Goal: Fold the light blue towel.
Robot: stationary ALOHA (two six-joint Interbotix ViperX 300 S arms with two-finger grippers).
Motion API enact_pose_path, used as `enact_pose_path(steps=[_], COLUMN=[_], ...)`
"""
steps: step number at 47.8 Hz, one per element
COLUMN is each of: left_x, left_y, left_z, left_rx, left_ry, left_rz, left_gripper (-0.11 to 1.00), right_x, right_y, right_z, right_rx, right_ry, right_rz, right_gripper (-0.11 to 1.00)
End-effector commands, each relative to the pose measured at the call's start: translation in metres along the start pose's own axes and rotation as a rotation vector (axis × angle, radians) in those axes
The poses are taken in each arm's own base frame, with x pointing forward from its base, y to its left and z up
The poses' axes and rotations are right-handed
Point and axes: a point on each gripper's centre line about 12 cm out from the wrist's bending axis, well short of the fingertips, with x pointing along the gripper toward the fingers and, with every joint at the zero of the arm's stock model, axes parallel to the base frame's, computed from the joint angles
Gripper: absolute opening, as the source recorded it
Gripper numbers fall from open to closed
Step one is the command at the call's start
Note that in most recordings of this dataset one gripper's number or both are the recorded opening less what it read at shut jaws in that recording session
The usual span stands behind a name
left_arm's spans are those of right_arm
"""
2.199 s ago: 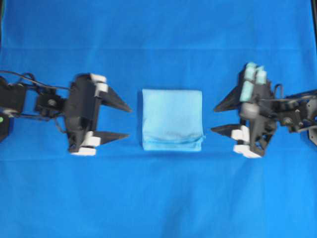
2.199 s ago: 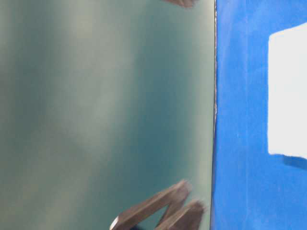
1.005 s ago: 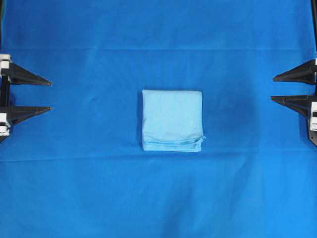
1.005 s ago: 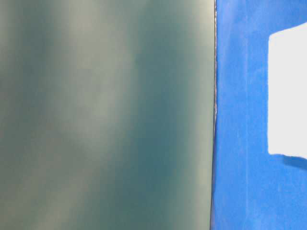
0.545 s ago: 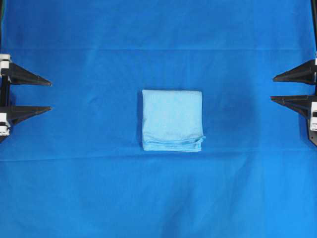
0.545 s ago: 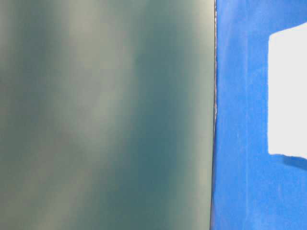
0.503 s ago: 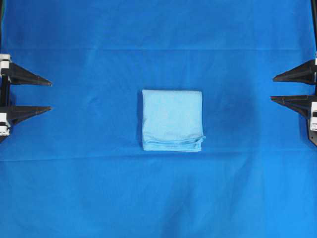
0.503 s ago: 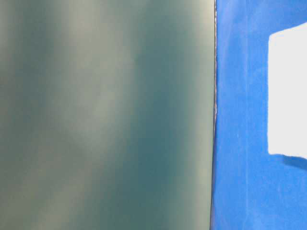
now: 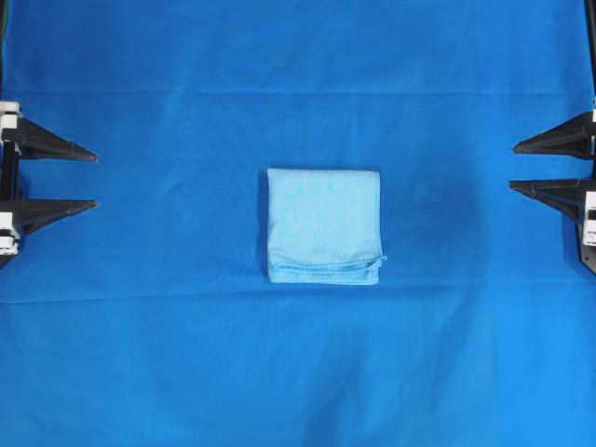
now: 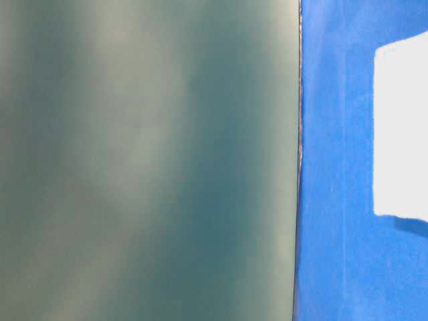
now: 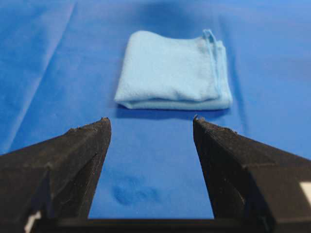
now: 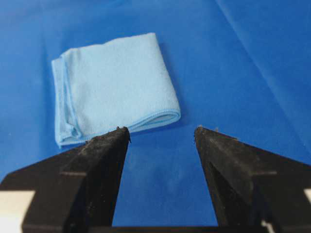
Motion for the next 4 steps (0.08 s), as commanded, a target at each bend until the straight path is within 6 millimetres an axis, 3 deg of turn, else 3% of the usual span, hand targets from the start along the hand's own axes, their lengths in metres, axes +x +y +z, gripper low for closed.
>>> enact_pose_path(steps=[1, 4], left_x=[0.0011, 0.0011], left_y=[0.0005, 0.0008], left_z=[0.0039, 0.0039], left_rx=[0.001, -0.001], left_ry=[-0.008, -0.008], left_rz=[0.003, 0.005], left_gripper=[0.65, 0.65], right_x=[0.0011, 0.0011], right_y=[0.0008, 0.0009], right_z=[0.004, 0.0041], right_rx=[0.001, 0.001], right_ry=[-0.003, -0.004], right_rz=[0.001, 0.002], right_gripper=[0.61, 0.61])
